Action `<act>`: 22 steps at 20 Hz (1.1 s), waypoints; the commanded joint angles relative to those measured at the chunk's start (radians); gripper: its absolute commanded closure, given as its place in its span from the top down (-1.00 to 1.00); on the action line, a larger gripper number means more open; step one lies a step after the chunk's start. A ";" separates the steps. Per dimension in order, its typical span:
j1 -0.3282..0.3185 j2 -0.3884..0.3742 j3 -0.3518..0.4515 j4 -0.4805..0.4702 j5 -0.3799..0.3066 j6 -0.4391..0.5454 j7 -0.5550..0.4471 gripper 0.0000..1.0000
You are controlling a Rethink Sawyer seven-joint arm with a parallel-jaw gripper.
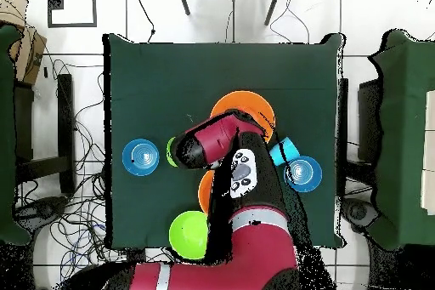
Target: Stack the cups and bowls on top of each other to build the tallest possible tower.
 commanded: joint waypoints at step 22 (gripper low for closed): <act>-0.039 0.218 0.040 -0.222 -0.013 -0.104 -0.042 1.00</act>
